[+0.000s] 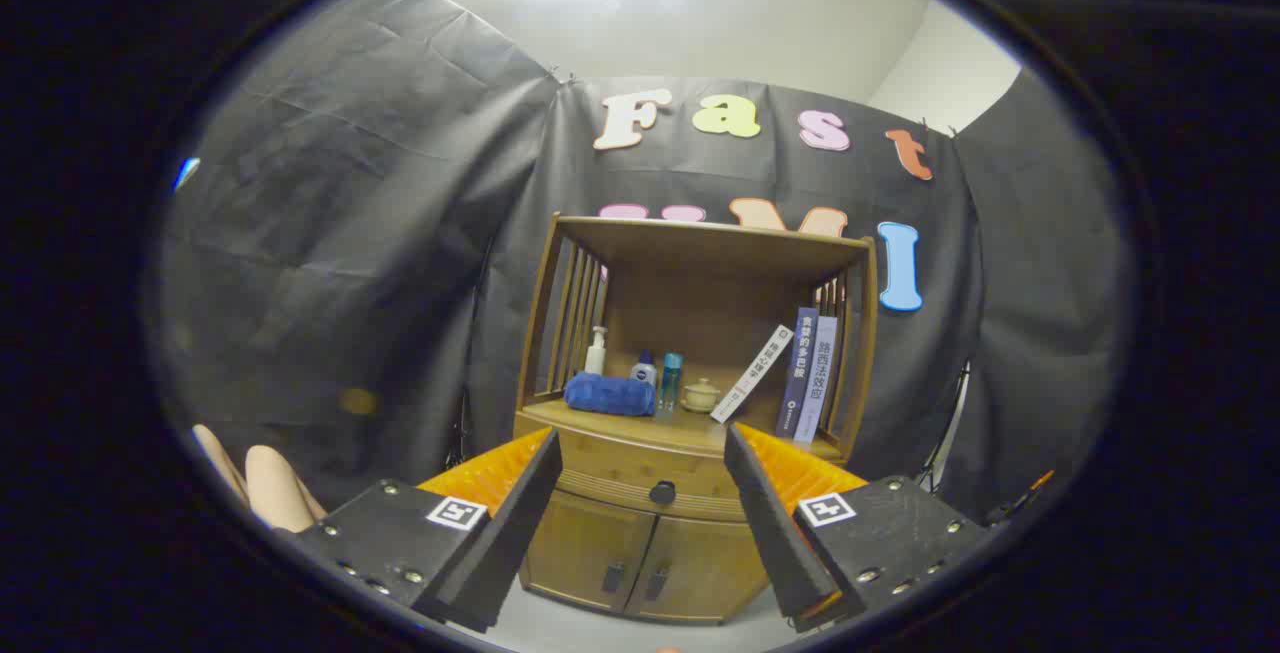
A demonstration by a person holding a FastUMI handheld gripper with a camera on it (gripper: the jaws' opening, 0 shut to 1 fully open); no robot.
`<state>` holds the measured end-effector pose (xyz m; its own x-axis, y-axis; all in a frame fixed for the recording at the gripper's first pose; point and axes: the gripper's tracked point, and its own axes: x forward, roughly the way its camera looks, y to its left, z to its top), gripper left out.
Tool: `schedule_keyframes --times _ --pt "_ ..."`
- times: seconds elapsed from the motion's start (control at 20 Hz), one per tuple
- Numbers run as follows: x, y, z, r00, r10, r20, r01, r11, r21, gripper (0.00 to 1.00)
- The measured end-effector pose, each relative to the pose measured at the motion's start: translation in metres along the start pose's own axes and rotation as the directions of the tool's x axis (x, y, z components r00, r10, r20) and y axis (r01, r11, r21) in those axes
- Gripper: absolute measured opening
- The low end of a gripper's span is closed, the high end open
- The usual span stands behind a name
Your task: Pull open the drawer, take out the items inside it, and place them on the countertop above the cabinet.
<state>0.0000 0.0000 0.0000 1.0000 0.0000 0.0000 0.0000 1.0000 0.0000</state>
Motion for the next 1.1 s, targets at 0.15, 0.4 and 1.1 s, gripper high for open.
schedule_keyframes --times 0.15,0.4,1.1 --pt "0.0 0.0 0.0 1.0 -0.002 0.001 0.002 1.0 -0.001 0.98" --pt "0.002 0.004 -0.006 1.0 0.005 -0.011 -0.005 1.0 -0.012 0.98" --pt "0.071 -0.016 -0.054 0.998 -0.058 -0.026 0.056 0.996 -0.071 0.98"
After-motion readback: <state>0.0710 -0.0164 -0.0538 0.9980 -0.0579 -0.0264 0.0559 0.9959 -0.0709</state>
